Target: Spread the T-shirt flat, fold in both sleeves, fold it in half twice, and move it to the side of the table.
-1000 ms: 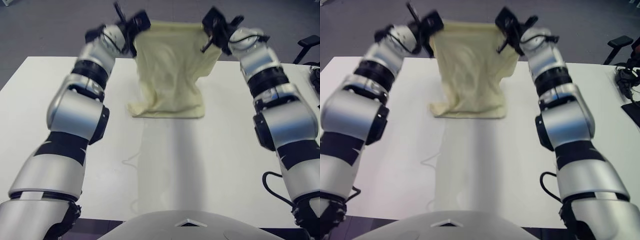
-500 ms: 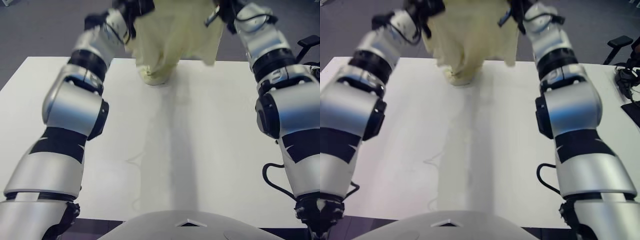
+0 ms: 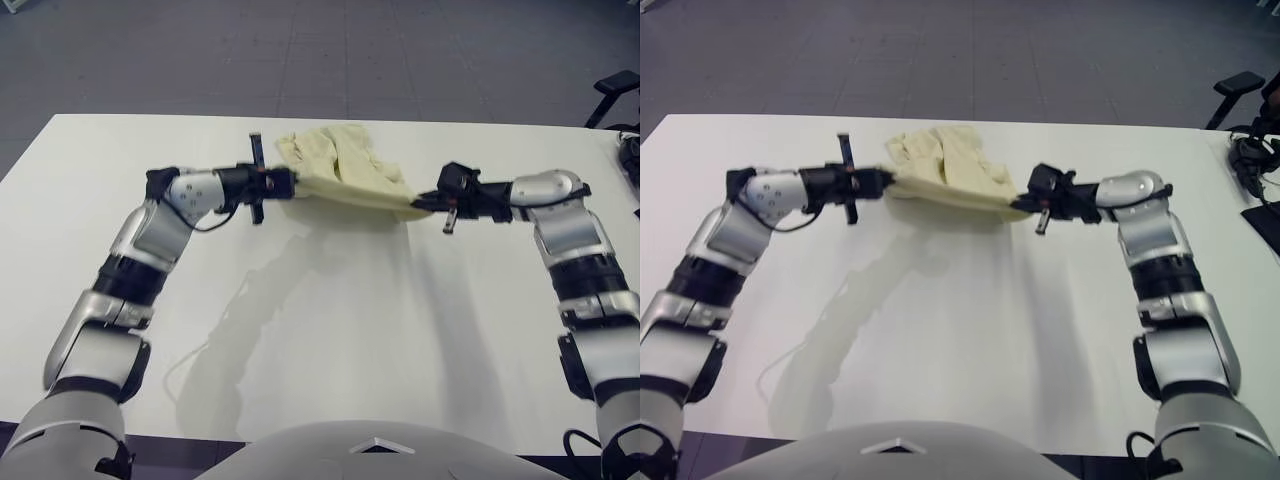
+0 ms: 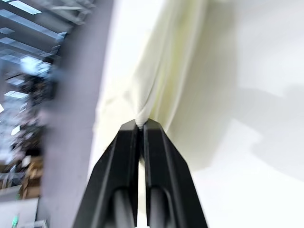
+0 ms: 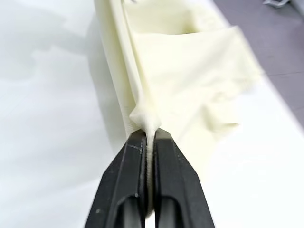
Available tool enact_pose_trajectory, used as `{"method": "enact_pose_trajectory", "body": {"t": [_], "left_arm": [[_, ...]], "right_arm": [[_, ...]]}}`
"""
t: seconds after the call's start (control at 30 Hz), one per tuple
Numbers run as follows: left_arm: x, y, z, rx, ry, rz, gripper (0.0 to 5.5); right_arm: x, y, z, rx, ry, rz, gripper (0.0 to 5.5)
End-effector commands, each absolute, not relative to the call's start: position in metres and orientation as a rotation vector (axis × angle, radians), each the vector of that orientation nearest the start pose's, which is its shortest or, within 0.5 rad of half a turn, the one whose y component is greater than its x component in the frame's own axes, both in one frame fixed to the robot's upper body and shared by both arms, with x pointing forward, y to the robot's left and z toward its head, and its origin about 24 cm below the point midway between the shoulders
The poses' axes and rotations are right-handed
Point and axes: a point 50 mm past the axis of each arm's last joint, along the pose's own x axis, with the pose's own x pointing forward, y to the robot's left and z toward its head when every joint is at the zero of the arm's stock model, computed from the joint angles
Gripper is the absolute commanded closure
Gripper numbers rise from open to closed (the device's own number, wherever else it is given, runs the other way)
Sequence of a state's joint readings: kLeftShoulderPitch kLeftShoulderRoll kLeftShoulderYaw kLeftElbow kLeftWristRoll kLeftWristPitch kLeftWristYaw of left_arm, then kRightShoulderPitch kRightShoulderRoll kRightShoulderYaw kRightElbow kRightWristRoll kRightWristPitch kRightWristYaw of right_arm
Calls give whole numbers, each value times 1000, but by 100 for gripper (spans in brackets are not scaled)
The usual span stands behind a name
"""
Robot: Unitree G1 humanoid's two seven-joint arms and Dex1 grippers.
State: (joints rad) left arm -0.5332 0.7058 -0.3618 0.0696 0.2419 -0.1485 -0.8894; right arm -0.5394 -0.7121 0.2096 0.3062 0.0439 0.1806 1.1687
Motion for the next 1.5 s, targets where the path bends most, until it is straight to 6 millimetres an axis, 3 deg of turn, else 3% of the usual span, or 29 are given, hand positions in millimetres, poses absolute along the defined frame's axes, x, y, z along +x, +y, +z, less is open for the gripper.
{"method": "enact_pose_trajectory", "body": {"t": [0.03, 0.2, 0.33, 0.37, 0.47, 0.53, 0.6, 0.7, 0.8, 0.9, 1.0, 1.07, 1.2, 1.37, 1.5], "left_arm": [[220, 151, 113, 1506, 93, -1431, 547], [197, 152, 92, 1538, 159, -1460, 547], [181, 158, 87, 1521, 238, -1472, 547], [175, 160, 86, 1496, 278, -1494, 550], [163, 156, 91, 1323, 314, -1516, 502], [162, 151, 113, 1091, 315, -1515, 466], [165, 155, 142, 902, 306, -1512, 431], [171, 169, 174, 788, 289, -1496, 374], [219, 197, 190, 862, 256, -1132, 321], [271, 216, 166, 981, 275, -742, 268], [286, 213, 131, 1000, 319, -688, 209], [284, 206, 109, 983, 364, -744, 171], [275, 209, 90, 989, 436, -797, 99], [255, 244, 71, 1182, 618, -818, 27], [224, 244, 66, 1164, 717, -989, 12]], "right_arm": [[239, -197, 102, -696, 596, 1328, 550], [216, -191, 91, -678, 652, 1317, 550], [192, -188, 88, -646, 706, 1323, 550], [185, -186, 87, -638, 719, 1334, 514], [169, -183, 90, -568, 754, 1377, 467], [167, -184, 102, -528, 743, 1393, 433], [172, -188, 121, -497, 702, 1376, 399], [190, -195, 145, -485, 612, 1295, 345], [236, -205, 155, -498, 467, 989, 294], [268, -210, 131, -576, 451, 803, 243], [283, -210, 102, -640, 466, 756, 187], [288, -209, 86, -667, 477, 753, 150], [282, -214, 72, -722, 523, 794, 81], [253, -239, 63, -889, 692, 894, 14], [227, -251, 65, -937, 801, 983, 10]]}}
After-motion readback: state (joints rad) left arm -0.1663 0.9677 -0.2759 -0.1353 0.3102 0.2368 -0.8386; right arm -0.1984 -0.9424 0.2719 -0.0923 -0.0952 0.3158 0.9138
